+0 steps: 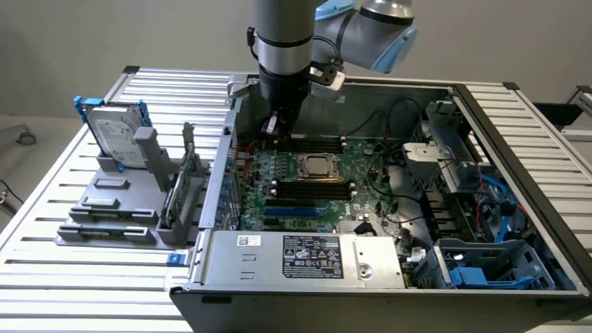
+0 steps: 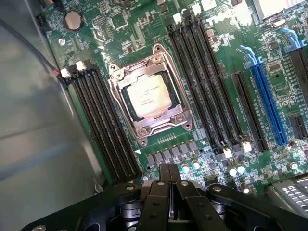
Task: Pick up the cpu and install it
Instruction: 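Install the first cpu locking lever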
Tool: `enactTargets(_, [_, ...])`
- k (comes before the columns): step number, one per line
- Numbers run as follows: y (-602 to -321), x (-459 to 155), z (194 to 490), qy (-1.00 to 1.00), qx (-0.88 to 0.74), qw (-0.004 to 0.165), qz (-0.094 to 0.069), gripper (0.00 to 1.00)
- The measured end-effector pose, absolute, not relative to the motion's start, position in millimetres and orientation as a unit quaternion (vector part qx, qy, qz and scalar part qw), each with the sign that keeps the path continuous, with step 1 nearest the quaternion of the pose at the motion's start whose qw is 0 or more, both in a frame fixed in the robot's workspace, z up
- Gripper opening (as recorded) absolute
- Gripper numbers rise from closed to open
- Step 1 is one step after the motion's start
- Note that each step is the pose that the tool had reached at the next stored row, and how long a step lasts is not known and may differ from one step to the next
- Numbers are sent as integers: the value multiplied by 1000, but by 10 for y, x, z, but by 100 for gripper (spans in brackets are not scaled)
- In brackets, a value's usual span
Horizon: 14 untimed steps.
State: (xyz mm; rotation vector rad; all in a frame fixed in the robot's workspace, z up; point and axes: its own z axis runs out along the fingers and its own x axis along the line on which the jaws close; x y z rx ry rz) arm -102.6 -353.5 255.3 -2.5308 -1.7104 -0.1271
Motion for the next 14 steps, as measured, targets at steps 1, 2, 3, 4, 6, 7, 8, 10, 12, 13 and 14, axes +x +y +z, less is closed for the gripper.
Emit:
enactTargets(1, [-3523,-1026,2553,-562,-825,42,-41,11])
enactTargets(2, [-3511,-1026,2553,-565,-823,42,-41,11])
enactTargets(3, [-3500,-1026,2553,-568,-821,42,-42,11])
enactTargets(4, [-3493,-1026,2553,-572,-818,41,-42,11])
enactTargets(6, [-3483,-1026,2554,-579,-813,40,-44,11])
enactTargets(7, [-3479,-1026,2553,-583,-810,39,-46,11])
enactTargets(8, [-3476,-1026,2553,-588,-807,39,-46,11])
enactTargets(10, [-3470,-1026,2552,-597,-800,38,-47,11])
enactTargets(12, [-3467,-1026,2549,-607,-793,36,-46,11])
enactTargets(13, [-3466,-1026,2547,-612,-789,34,-45,11])
enactTargets(14, [-3465,-1027,2545,-616,-786,32,-42,11])
